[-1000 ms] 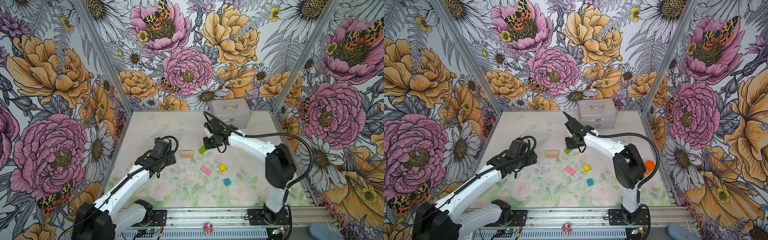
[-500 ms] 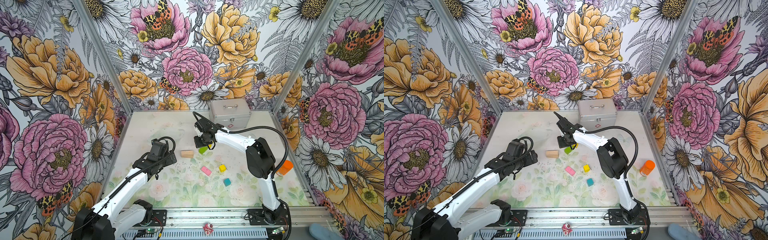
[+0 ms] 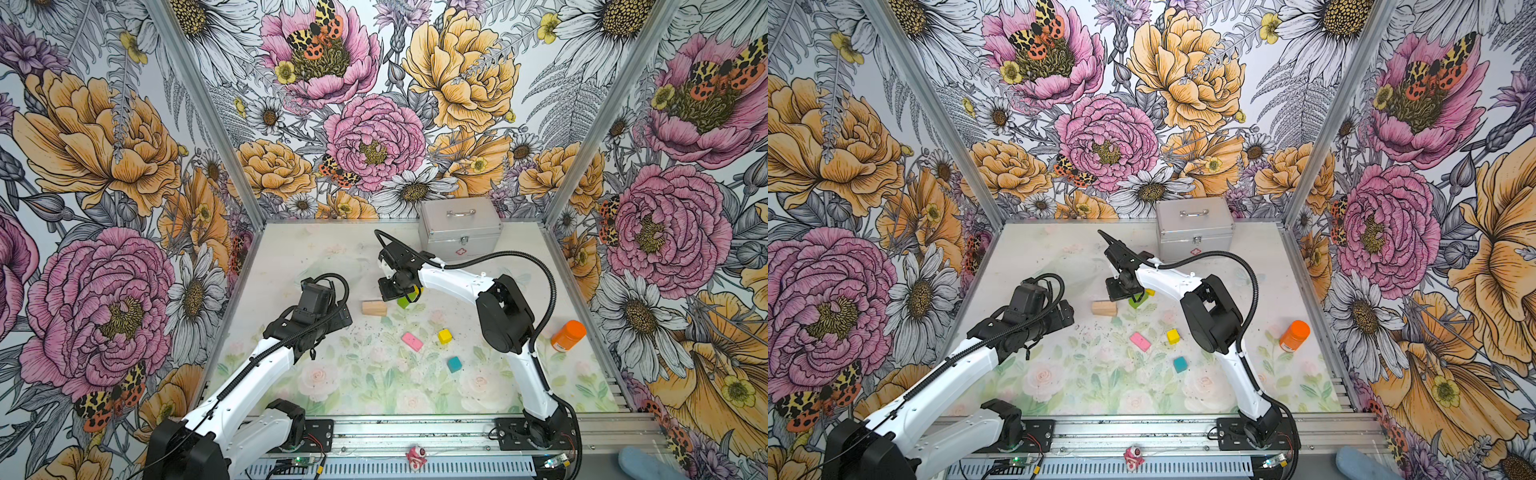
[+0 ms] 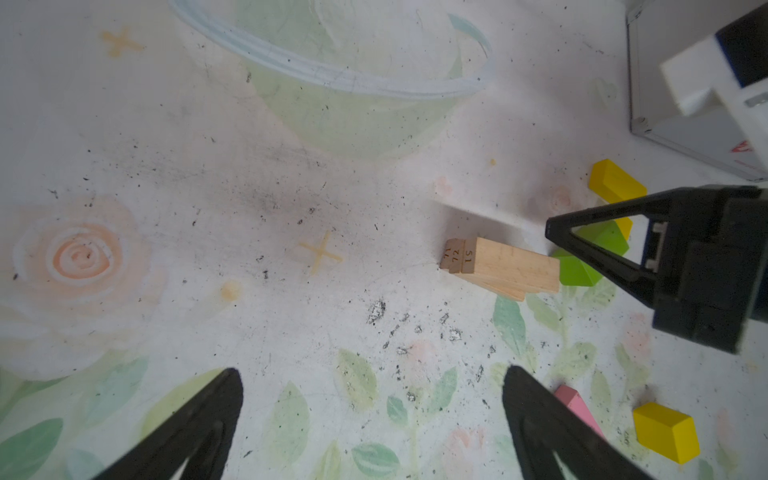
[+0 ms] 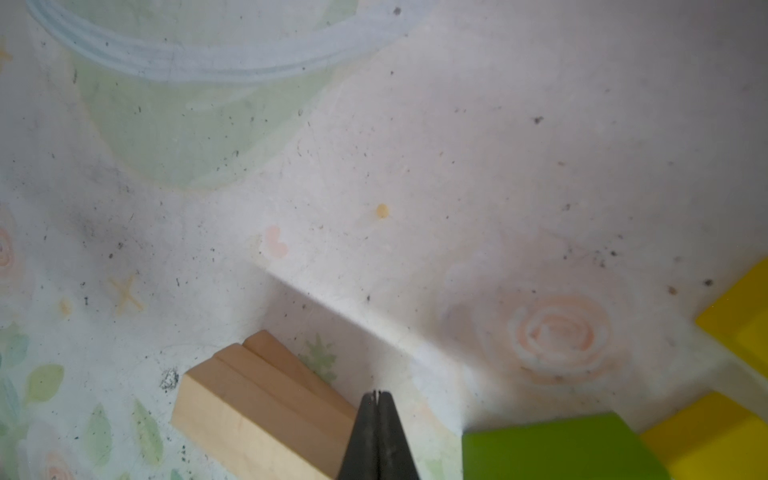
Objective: Build the wood block tower
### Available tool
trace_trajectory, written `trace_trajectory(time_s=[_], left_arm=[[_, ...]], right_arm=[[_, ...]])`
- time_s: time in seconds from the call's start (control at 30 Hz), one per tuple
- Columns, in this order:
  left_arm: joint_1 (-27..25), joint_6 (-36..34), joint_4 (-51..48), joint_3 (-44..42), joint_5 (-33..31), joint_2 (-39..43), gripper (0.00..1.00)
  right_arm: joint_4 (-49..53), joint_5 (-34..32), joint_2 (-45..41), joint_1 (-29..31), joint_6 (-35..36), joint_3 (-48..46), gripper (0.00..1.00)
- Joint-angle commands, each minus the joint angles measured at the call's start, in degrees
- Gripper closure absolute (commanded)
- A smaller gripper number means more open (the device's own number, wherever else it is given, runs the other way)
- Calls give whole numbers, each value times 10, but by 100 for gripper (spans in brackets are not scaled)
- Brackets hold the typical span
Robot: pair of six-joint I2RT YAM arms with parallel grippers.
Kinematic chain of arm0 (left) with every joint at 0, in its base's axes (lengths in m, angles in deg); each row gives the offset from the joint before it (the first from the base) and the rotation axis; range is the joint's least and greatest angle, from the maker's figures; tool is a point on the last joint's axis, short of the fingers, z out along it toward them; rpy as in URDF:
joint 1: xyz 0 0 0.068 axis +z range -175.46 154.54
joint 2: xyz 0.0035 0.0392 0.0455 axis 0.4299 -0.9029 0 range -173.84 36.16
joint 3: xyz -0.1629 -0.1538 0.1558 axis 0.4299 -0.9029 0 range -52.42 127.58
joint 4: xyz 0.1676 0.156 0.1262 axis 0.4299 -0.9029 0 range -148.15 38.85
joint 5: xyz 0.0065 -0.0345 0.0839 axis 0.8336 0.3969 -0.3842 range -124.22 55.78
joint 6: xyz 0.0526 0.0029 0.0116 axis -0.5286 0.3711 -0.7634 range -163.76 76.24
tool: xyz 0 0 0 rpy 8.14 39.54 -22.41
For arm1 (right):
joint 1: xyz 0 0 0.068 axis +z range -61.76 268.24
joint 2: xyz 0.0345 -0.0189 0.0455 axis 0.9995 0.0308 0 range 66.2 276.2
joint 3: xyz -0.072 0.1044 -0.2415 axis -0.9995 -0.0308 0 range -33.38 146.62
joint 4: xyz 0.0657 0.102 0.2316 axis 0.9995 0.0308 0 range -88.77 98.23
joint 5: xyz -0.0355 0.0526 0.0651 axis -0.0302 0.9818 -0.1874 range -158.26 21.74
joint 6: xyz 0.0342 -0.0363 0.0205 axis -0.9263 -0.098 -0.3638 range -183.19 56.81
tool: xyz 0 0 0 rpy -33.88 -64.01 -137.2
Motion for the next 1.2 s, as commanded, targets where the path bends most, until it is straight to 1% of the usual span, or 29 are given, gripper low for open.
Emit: trace_trajectory(time_s=[0.0,0.4,0.83,1.17], left_arm=[[5,4,11,-9,9,11,1],[6,6,10,-13,10,17,1],[9,6,11,-14,8,16,1],[9,6,11,-12,8,14,1]], right_arm=[[-1,12,12,5,6,16,100],[-1,15,15,6,11,7,100],[0,25,34,0,19,18,100],[-1,22,19,0,20,-2,100]])
